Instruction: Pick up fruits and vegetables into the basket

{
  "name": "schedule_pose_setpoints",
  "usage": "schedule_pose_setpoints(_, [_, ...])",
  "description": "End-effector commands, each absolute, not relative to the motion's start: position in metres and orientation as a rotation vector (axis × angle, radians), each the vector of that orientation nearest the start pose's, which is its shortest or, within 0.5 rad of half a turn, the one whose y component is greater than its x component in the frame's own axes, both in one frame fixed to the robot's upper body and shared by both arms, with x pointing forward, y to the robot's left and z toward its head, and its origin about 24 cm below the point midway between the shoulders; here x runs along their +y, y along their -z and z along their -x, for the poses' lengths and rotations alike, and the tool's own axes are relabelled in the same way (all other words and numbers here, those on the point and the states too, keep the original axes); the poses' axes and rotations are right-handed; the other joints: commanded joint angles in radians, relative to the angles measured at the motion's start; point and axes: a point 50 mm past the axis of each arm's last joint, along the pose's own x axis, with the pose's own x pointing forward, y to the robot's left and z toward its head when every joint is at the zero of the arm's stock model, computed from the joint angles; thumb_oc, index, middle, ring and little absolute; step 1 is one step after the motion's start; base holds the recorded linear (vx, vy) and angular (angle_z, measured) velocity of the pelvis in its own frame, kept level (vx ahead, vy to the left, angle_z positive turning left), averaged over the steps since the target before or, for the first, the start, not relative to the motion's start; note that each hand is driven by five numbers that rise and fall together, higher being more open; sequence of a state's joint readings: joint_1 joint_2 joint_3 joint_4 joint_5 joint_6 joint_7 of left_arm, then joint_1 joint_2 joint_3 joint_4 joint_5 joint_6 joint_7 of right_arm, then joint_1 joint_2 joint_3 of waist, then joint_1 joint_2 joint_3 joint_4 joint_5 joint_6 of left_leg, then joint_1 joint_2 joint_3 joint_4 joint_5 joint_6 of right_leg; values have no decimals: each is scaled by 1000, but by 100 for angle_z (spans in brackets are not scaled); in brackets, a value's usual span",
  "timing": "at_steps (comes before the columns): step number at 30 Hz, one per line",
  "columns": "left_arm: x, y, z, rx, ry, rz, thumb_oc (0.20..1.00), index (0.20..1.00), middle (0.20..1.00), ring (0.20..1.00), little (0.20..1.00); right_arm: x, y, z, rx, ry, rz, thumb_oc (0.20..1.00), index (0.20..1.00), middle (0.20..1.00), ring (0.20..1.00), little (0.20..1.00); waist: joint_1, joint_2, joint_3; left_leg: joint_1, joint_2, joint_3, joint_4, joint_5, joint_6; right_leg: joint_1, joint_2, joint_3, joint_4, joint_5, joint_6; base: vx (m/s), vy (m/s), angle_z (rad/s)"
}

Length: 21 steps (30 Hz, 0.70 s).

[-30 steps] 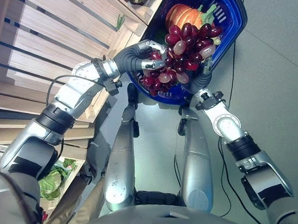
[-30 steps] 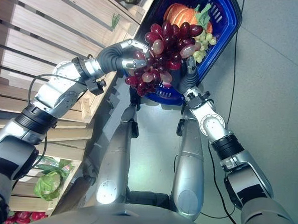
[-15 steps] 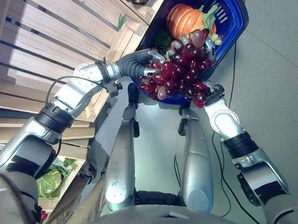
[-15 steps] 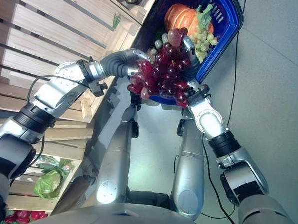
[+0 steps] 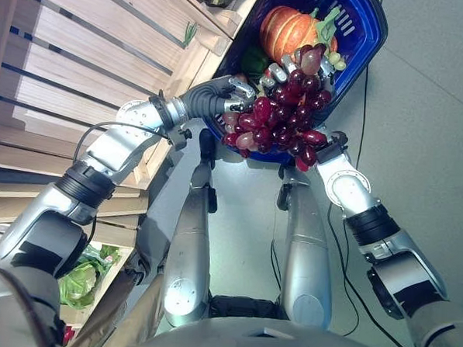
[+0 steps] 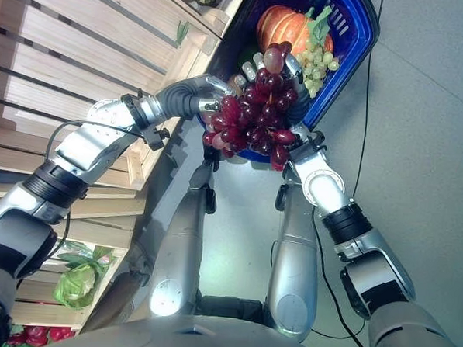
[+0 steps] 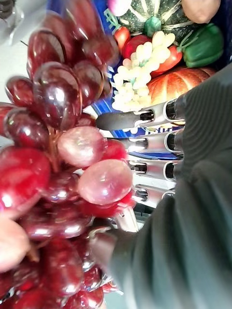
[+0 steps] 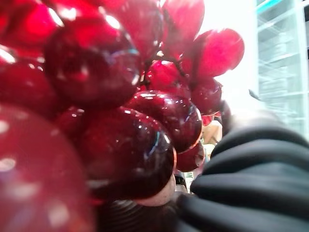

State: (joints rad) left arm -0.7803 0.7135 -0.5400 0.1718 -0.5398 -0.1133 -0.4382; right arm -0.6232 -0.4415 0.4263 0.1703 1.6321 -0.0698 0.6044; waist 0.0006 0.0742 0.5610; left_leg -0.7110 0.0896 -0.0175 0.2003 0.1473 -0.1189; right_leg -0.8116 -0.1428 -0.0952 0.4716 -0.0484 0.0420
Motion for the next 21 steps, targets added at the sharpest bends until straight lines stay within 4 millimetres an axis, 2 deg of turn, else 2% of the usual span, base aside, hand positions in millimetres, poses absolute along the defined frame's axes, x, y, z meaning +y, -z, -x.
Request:
schedule_pose_setpoints(1, [132, -206, -330, -428, 787, -387, 1000, 1000, 1000, 1000, 1000, -93, -207, -300, -499, -1209, -1124, 200, 200, 200, 200, 200, -4, -33, -41, -19, -96, 57, 60, -72, 95, 85, 54, -70, -128, 60, 9, 0, 0, 0])
schedule_pose_setpoints(3, [135, -208, -330, -455, 752, -343, 1000, 1000, 1000, 1000, 1000, -93, -208, -300, -499, -1206, -1133, 200, 200, 200, 200, 200, -4, -34, -41, -18, -95, 57, 60, -72, 95, 85, 54, -70, -126, 59, 9, 0, 0, 0])
schedule_pose_setpoints(9, [160, -221, -327, -661, 463, 7, 1000, 1000, 1000, 1000, 1000, -92, -204, -297, -514, -1204, -1182, 200, 200, 200, 200, 200, 3, -40, -41, -12, -100, 49, 58, -74, 97, 90, 58, -71, -122, 49, 6, 0, 0, 0])
schedule_pose_setpoints(13, [173, -218, -324, -744, 286, 178, 1000, 1000, 1000, 1000, 1000, -87, -203, -297, -525, -1194, -1209, 200, 200, 200, 200, 200, 8, -46, -41, -15, -104, 41, 64, -79, 97, 87, 62, -71, -113, 39, 2, 0, 0, 0])
schedule_pose_setpoints(21, [188, -212, -321, -810, 31, 193, 1000, 1000, 1000, 1000, 1000, -88, -208, -297, -562, -1128, -1217, 200, 200, 200, 200, 200, 10, -52, -41, -11, -104, 44, 62, -81, 93, 91, 71, -73, -106, 24, -5, 0, 0, 0])
